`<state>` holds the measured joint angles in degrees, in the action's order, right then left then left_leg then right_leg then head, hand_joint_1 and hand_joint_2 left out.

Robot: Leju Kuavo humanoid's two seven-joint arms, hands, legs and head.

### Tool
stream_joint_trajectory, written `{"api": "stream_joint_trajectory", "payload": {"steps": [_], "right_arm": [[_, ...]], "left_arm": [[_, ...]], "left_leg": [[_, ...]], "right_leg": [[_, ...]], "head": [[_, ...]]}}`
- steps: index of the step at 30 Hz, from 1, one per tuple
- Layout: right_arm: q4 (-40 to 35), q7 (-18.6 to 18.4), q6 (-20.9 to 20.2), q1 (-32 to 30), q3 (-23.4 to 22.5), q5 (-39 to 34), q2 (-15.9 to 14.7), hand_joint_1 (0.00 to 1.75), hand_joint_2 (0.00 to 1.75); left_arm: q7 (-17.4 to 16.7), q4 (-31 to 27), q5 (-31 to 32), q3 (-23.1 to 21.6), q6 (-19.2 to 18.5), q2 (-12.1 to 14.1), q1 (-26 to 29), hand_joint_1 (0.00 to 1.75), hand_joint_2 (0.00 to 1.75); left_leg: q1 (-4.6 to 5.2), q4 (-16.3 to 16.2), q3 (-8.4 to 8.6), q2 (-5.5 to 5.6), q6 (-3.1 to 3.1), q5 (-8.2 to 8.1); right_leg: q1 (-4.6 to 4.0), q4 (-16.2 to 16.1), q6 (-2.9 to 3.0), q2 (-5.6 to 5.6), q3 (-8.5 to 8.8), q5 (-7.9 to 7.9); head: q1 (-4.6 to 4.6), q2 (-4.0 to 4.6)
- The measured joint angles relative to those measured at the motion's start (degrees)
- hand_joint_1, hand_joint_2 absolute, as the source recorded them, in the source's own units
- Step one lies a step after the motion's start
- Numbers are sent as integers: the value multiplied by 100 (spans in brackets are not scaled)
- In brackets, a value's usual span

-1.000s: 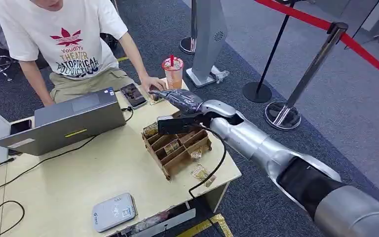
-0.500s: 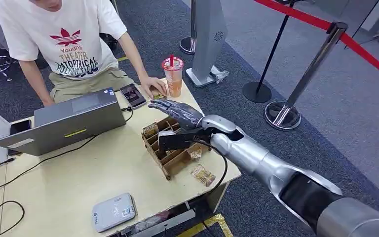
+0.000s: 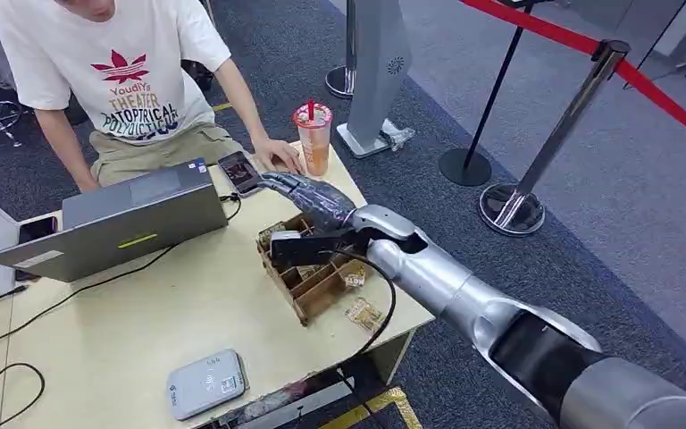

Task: Pass the card to the sensor for recognition and then transmit it.

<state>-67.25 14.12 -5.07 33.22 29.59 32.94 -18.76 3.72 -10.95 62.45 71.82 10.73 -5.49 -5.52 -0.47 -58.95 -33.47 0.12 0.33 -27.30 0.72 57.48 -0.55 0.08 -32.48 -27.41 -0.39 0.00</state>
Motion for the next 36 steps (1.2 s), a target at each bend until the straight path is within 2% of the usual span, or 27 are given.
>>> {"api": "stream_joint_trajectory", "payload": {"steps": [1,6,8,15,16,17,20,23,28,29,33,34,36], "right_arm": [[75,-20,26,34,0,15,48,31,175],[387,-20,96,159,2,131,247,35,175],[520,-15,109,213,2,186,313,47,175],[939,63,105,354,15,218,457,61,175],[994,79,103,379,20,221,477,73,175],[1062,83,100,408,31,229,492,79,175],[1215,96,98,464,55,234,529,86,175],[1350,114,92,505,76,258,557,79,175],[1514,149,74,567,140,301,586,79,175],[1536,149,72,580,149,304,590,84,175],[1709,170,48,634,190,304,621,68,175],[1748,175,48,650,199,306,630,68,175],[1822,188,39,676,216,310,630,82,175]], "left_arm": [[-4,0,11,0,0,0,-1,0,0],[-61,0,15,0,4,0,-5,0,0],[-63,0,13,0,4,-2,-6,0,0],[-68,0,11,0,7,-4,-7,0,0],[-68,0,11,0,7,-4,-7,0,0],[-70,0,4,0,9,-4,-7,0,0],[-70,0,-4,0,9,-4,-5,0,0],[-70,0,-13,0,9,-4,-4,0,0],[-70,0,-35,0,11,-4,-1,0,0],[-70,0,-39,0,11,-4,-2,0,0],[-68,0,-48,0,9,-4,-2,0,0],[-68,0,-48,0,9,-4,-2,0,0],[-68,0,-48,0,9,-4,-3,0,0]], "left_leg": [[0,0,0,0,0,0],[0,0,0,0,0,0],[0,0,-1,1,0,0],[0,0,-1,1,0,0],[0,0,-1,1,0,0],[0,0,0,1,0,0],[0,0,0,1,0,0],[0,0,-1,1,0,0],[0,0,-1,1,0,0],[0,0,-1,1,0,0],[0,0,-1,1,0,0],[0,0,-1,1,0,0],[0,0,0,1,0,0]], "right_leg": [[0,0,0,0,0,0],[0,0,0,0,0,0],[0,0,0,0,0,0],[0,0,0,1,0,0],[0,0,0,1,0,0],[0,0,0,0,0,0],[0,0,0,1,0,0],[0,0,0,1,0,0],[0,0,0,1,0,0],[0,0,0,1,0,0],[0,0,0,1,0,0],[0,0,0,1,0,0],[0,0,0,1,0,0]], "head": [[0,0],[0,0],[0,0],[0,0],[0,0],[0,0],[0,0],[0,0],[0,0],[0,0],[0,0],[0,0],[0,0]]}}
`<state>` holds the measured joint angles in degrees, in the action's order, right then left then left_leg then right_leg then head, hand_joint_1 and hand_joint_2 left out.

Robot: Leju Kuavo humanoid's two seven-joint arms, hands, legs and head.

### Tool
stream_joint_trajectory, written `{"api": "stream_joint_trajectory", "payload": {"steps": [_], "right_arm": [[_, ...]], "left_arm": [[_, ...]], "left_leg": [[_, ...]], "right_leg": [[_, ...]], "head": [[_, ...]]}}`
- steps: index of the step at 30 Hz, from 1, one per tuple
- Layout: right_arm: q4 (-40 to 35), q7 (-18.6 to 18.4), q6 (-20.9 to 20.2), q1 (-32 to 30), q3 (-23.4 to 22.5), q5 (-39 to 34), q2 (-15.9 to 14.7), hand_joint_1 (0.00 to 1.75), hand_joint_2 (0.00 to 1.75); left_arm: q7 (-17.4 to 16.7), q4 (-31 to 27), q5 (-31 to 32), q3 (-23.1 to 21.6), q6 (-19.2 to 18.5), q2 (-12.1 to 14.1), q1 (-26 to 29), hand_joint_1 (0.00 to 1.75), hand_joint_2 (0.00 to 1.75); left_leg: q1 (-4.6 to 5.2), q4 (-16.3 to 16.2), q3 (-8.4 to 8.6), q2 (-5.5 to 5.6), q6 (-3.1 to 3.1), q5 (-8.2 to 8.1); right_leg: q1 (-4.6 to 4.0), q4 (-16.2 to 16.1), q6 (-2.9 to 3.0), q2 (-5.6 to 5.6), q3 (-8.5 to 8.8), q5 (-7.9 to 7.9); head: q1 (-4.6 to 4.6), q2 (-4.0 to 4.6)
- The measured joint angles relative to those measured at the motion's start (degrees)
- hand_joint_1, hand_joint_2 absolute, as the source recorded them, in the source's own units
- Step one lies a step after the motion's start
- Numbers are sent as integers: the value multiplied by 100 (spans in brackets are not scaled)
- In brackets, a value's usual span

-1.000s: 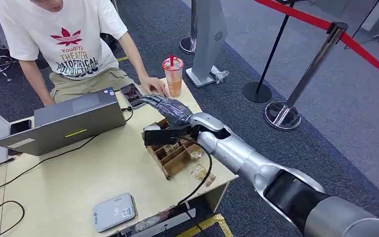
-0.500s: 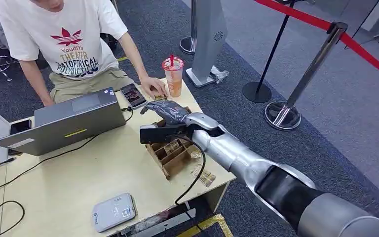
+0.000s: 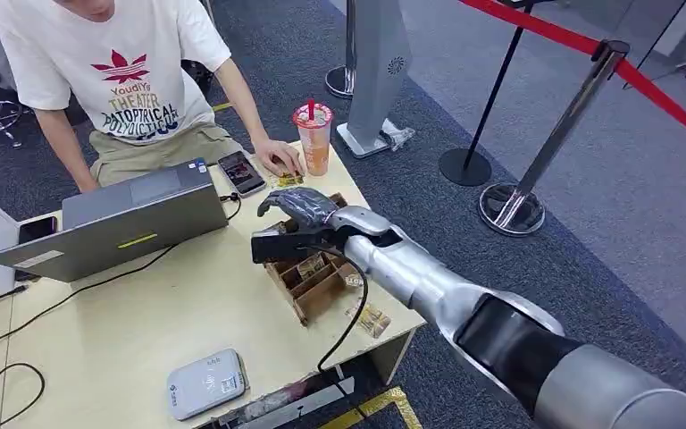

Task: Pass the card to the sensor for recognition and then transmit it.

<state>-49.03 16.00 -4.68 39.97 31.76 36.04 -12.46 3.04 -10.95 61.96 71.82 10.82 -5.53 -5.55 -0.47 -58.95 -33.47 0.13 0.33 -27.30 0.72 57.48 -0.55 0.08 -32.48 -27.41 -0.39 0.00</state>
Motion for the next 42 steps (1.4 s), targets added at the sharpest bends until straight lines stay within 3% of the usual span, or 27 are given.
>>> {"api": "stream_joint_trajectory", "payload": {"steps": [8,11,18,25,29,30,32,33,42], "right_arm": [[190,31,-7,53,52,-9,0,79,175],[241,33,-7,75,63,-9,0,91,175],[370,61,-7,116,74,-11,-2,84,175],[451,88,-7,139,96,-24,-7,89,175],[475,90,-4,141,103,-26,-13,96,175],[479,90,-4,141,103,-28,-17,108,175],[494,94,-4,146,103,-33,-30,113,175],[494,99,-2,148,103,-35,-37,131,175],[514,123,0,168,105,-98,-101,147,175]], "left_arm": [[0,0,0,0,0,0,2,0,0],[0,0,0,0,-2,0,2,0,0],[13,0,2,0,-4,0,2,0,0],[15,0,2,0,-9,4,3,0,0],[15,0,2,0,-9,4,8,0,0],[15,0,2,0,-9,7,8,0,0],[15,0,7,0,-9,4,8,0,0],[15,0,13,0,-9,4,8,0,0],[15,0,42,0,-9,7,4,0,0]], "left_leg": [[0,0,0,0,0,0],[0,0,0,0,0,0],[0,0,1,0,0,0],[0,0,1,0,0,0],[0,0,1,-1,0,0],[0,0,1,0,0,0],[0,0,1,0,0,0],[0,0,1,0,0,0],[0,-1,1,-1,0,0]], "right_leg": [[0,0,0,0,0,0],[0,0,0,0,-1,0],[0,0,0,-1,-1,0],[0,0,0,-1,-1,0],[0,0,0,-1,-1,0],[0,0,0,-1,-1,0],[0,0,0,-1,-1,0],[0,0,0,0,-1,0],[0,0,0,-1,-1,0]], "head": [[0,0],[0,0],[0,0],[0,0],[0,0],[0,0],[0,0],[0,0],[0,0]]}}
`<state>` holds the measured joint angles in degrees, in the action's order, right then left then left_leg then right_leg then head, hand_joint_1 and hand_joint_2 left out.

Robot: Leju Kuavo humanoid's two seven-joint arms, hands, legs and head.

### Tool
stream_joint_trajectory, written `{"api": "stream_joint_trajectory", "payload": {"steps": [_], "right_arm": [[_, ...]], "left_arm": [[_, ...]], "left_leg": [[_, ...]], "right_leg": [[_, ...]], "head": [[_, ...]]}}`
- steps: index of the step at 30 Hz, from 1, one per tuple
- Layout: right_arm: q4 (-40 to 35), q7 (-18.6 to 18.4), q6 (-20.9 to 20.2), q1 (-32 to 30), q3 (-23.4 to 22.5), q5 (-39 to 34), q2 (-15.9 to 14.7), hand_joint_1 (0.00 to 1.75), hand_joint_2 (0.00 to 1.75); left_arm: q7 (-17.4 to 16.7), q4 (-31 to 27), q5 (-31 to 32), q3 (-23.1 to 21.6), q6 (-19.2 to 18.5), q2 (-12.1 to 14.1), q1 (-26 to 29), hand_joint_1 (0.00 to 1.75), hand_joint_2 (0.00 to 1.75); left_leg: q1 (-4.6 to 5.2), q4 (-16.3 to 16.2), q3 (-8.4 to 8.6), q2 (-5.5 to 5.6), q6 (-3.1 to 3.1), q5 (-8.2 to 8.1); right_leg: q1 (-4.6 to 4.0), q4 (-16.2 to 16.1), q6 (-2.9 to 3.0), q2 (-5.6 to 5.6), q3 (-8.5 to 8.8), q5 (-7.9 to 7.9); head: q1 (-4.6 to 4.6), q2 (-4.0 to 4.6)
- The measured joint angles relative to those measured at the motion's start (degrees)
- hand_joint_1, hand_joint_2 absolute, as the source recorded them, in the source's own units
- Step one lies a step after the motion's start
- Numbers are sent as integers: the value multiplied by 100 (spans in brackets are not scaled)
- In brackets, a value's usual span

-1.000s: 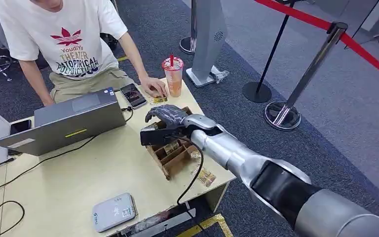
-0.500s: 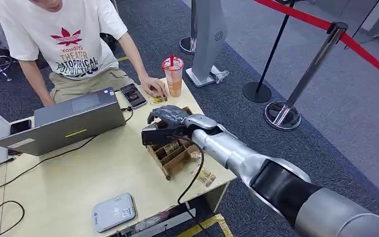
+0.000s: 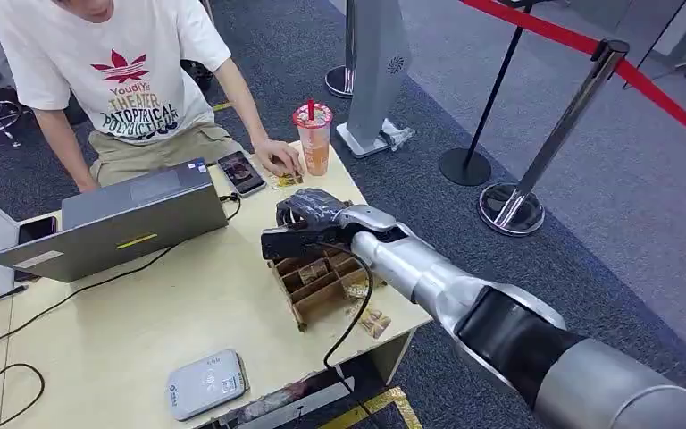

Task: Pass the card to the sensor for recognition and then transmit it.

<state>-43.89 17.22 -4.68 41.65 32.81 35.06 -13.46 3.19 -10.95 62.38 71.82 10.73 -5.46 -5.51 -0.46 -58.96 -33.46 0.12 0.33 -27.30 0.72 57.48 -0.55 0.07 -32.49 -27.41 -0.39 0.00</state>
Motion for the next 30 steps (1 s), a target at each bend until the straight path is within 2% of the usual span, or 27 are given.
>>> {"api": "stream_joint_trajectory", "payload": {"steps": [12,22,30], "right_arm": [[31,11,-11,47,7,-7,-31,145,175],[98,55,-129,146,24,-133,-33,150,175],[101,127,-206,245,13,-249,-46,145,175]], "left_arm": [[0,0,0,0,0,0,-3,0,0],[0,0,0,0,-2,0,-7,0,0],[0,0,4,0,-7,-2,-15,0,0]], "left_leg": [[0,0,1,0,0,0],[0,0,0,0,0,0],[-1,0,1,-1,0,0]], "right_leg": [[0,0,0,0,0,0],[0,0,0,0,0,0],[-1,0,0,0,-1,0]], "head": [[0,0],[0,0],[-2,0]]}}
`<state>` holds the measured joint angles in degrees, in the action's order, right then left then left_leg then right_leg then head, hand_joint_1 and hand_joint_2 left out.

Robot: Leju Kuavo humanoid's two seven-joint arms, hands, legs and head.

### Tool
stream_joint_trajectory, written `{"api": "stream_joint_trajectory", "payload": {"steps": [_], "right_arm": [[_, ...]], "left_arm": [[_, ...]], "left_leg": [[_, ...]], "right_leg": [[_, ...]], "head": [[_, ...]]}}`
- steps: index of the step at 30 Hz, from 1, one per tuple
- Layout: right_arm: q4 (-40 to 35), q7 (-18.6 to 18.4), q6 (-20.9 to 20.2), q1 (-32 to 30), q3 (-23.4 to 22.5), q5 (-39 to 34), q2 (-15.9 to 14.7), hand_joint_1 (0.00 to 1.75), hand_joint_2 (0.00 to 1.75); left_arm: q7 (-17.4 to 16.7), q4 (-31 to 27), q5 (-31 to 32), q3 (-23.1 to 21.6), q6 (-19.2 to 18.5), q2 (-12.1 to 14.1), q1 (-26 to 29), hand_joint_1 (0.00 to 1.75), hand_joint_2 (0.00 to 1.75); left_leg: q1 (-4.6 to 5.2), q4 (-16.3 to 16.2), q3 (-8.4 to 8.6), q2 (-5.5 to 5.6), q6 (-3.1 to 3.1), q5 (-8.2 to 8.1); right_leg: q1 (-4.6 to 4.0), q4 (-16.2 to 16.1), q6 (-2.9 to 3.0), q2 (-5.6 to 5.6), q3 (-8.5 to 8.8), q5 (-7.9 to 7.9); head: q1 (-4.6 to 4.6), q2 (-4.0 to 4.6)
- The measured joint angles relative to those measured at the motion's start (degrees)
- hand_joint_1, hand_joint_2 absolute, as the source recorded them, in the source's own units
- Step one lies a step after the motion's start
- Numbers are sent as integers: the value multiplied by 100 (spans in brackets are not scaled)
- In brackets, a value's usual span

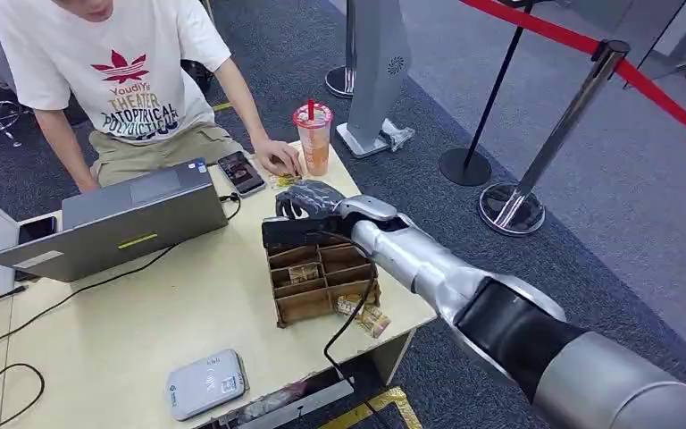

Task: Pass the card to the sensor for recognition and then transmit it.

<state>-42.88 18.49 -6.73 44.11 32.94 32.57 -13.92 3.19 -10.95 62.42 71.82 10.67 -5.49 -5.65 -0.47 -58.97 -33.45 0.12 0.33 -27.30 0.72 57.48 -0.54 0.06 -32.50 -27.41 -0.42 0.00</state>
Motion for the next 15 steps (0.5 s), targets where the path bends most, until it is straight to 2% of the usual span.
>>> {"api": "stream_joint_trajectory", "payload": {"steps": [12,15], "right_arm": [[-197,-90,-131,7,-15,-92,-116,145,175],[-251,-94,-157,7,-28,-155,-131,152,175]], "left_arm": [[-52,0,24,0,-13,0,-30,0,0],[-50,0,15,0,-13,0,-30,0,0]], "left_leg": [[1,-1,0,0,0,0],[1,-1,-1,0,0,0]], "right_leg": [[0,0,0,-1,0,0],[0,0,0,0,0,0]], "head": [[2,0],[0,0]]}}
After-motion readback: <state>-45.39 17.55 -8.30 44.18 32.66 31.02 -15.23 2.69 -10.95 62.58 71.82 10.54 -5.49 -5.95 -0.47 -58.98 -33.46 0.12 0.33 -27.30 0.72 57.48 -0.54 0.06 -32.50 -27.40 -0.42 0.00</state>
